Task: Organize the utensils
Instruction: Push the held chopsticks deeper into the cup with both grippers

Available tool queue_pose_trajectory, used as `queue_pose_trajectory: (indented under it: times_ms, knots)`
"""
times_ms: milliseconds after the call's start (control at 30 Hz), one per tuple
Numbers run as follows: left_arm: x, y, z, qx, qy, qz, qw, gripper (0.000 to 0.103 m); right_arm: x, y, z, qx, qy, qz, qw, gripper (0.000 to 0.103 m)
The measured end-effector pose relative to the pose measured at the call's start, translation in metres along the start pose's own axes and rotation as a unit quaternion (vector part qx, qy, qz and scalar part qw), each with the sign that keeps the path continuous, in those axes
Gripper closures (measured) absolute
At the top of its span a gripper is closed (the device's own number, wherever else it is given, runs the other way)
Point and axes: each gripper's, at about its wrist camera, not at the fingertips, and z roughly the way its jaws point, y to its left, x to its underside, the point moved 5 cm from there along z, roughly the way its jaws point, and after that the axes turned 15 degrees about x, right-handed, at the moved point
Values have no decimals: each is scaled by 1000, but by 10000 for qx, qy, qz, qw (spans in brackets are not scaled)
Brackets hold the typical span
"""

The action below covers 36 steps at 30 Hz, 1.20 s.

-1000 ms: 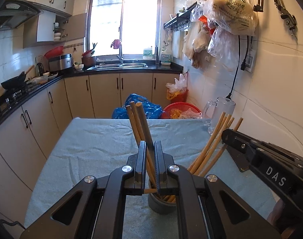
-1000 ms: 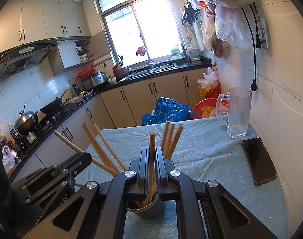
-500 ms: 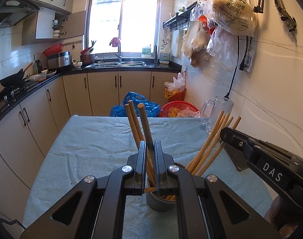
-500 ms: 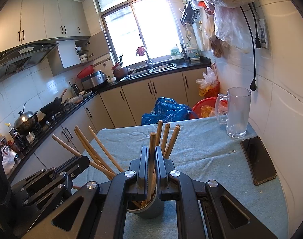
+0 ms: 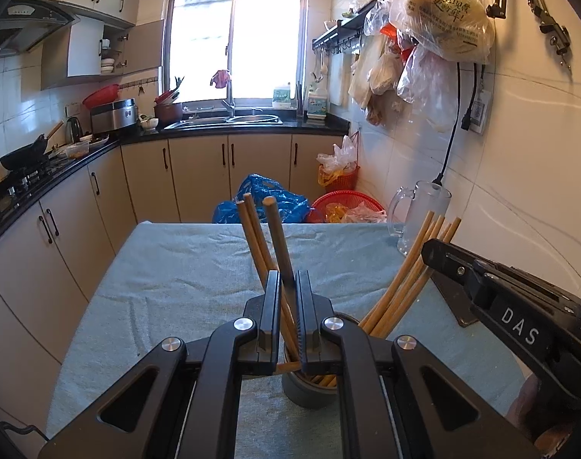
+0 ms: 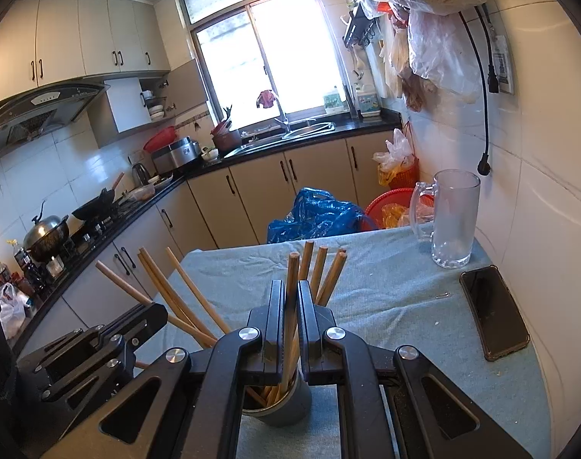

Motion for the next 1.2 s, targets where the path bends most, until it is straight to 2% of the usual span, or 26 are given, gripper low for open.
queue_pose_trajectory:
  times_ms: [600, 1200]
  knots:
    - [2, 2, 10, 36, 136, -16, 9999, 96, 2, -4, 7, 55, 60, 32, 10000, 95]
    - [1, -3, 8, 89, 83, 22, 9999, 96, 1, -9, 14, 80, 74, 64, 9999, 95]
